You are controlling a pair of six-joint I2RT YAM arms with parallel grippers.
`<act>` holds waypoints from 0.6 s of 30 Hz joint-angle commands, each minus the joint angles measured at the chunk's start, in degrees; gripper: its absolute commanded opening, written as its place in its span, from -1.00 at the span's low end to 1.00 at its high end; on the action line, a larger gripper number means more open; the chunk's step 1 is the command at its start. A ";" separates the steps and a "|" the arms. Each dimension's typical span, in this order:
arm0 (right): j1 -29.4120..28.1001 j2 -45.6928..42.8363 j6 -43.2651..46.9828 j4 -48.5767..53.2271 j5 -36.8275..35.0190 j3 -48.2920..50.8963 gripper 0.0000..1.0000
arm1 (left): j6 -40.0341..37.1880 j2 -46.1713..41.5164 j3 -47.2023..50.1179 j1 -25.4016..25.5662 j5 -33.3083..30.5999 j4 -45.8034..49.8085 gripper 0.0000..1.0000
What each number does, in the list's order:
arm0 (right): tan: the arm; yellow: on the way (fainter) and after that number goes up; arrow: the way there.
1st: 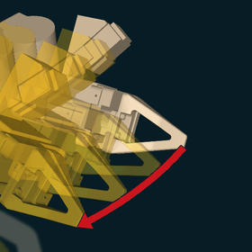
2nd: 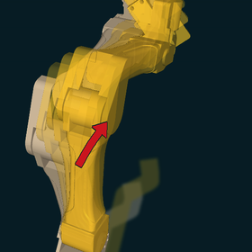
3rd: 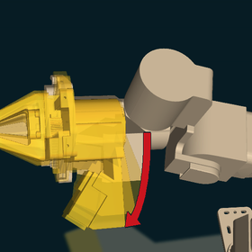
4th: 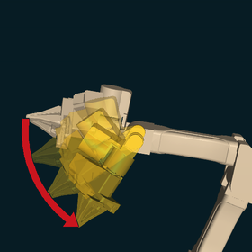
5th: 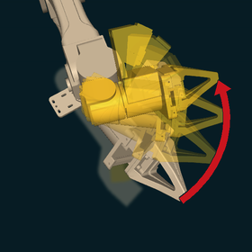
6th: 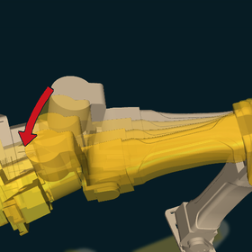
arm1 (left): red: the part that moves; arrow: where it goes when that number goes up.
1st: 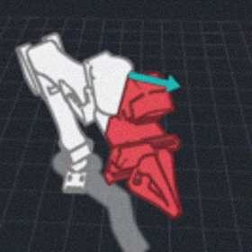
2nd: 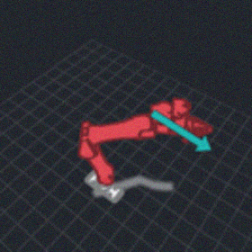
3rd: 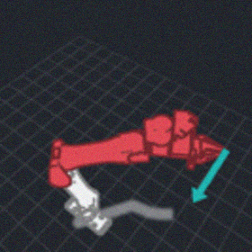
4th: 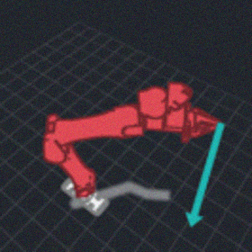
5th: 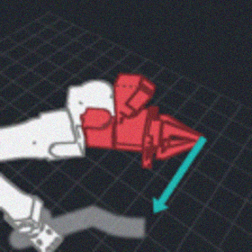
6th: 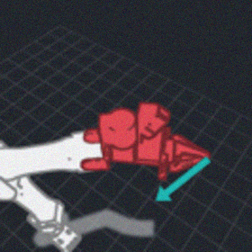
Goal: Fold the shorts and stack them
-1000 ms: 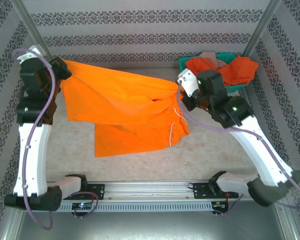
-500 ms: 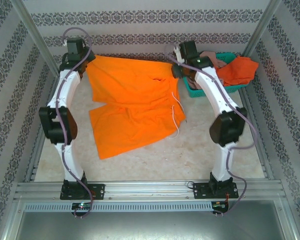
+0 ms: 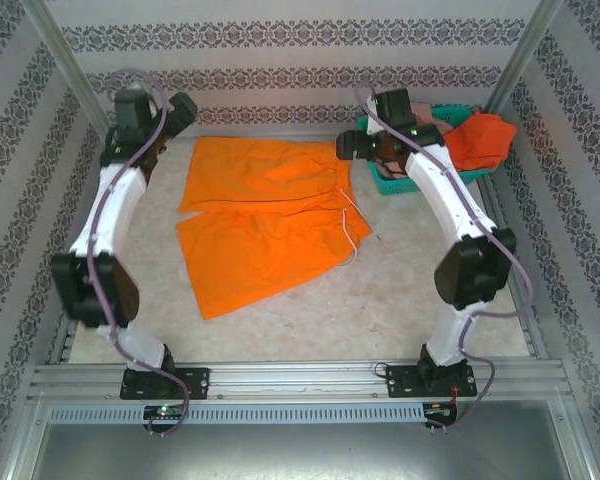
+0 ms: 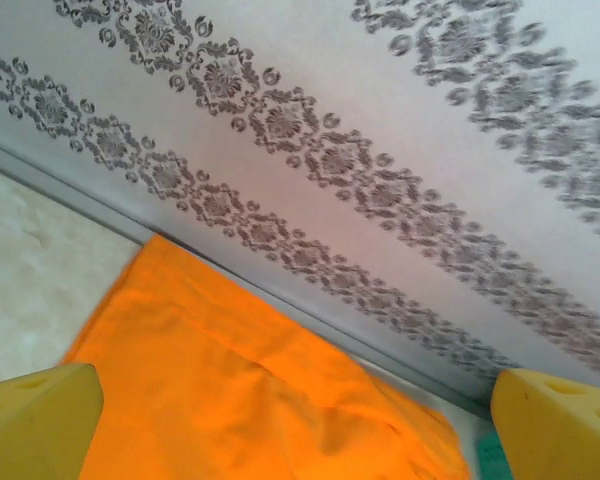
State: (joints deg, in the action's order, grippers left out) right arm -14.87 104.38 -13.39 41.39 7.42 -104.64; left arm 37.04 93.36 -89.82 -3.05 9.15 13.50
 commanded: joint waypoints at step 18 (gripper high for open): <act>-4.80 4.13 -11.94 -14.49 15.34 31.54 0.83 | 16.34 -26.34 58.98 12.54 3.48 -11.18 1.00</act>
State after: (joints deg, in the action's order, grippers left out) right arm -19.99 108.75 -22.33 29.87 20.88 -75.48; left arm 50.76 68.18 -31.90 8.95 12.23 7.03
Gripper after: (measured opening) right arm 0.915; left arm 0.999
